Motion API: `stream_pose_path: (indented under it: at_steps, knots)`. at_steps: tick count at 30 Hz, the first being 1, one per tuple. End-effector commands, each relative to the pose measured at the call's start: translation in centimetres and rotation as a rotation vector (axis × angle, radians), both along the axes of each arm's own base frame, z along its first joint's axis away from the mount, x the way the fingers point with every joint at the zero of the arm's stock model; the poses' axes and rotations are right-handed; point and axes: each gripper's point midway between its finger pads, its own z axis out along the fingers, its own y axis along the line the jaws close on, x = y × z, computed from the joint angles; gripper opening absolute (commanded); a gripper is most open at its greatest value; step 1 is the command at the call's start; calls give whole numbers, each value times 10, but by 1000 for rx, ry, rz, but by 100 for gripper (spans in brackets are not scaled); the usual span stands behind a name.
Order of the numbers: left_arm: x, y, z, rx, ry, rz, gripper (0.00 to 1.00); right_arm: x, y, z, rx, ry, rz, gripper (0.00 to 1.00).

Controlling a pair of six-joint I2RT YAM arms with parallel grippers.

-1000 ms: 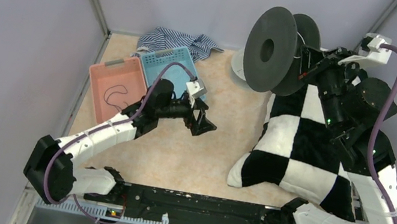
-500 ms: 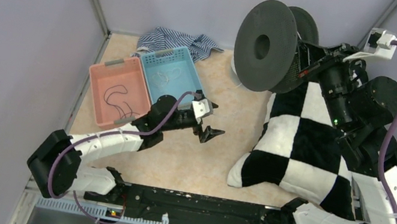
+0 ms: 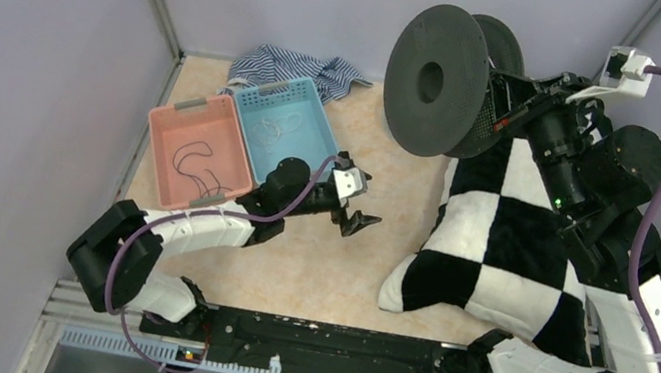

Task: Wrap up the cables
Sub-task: Wrap the cable around the cable reel.

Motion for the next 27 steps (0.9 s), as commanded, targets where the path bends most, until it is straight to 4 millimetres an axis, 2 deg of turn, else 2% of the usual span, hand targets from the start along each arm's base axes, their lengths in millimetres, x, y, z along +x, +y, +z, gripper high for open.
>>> stream_pose_path:
  at_steps: [1,7,9,10,14,16,17,18,19,20,22,23,24,27]
  knots:
    - [6,-12,38,-77,-120,-18,98,-26,-15,55,123,-138,18,0]
    - [11,-14,36,-75,-124,-8,96,-30,-16,56,127,-141,29,0]
    - [11,-15,32,-63,-118,-14,89,-30,-18,56,130,-141,23,0]
    - [11,-16,30,-56,-114,-15,81,-31,-19,56,129,-142,19,0]
    - [12,-14,24,-51,-77,-1,26,-32,-21,55,128,-141,12,0]
    - [11,-13,24,-54,-59,5,16,-31,-22,53,124,-137,4,0]
    - [10,-12,23,-51,-46,7,17,-31,-23,52,123,-136,0,0]
    - [8,-12,22,-50,-38,4,25,-30,-23,51,120,-134,-3,0]
    - [7,-11,21,-44,-27,2,41,-30,-23,50,119,-132,-3,0]
    - [6,-10,19,-41,-21,2,50,-29,-23,50,117,-132,-5,0]
    - [4,-9,18,-37,-18,3,58,-30,-24,50,118,-134,-8,0]
    - [4,-8,17,-35,-16,3,57,-30,-24,50,118,-135,-6,0]
    - [3,-8,16,-30,-14,-1,51,-30,-24,51,119,-137,-7,0]
    - [2,-10,14,-25,-4,-12,22,-31,-24,50,119,-137,-4,0]
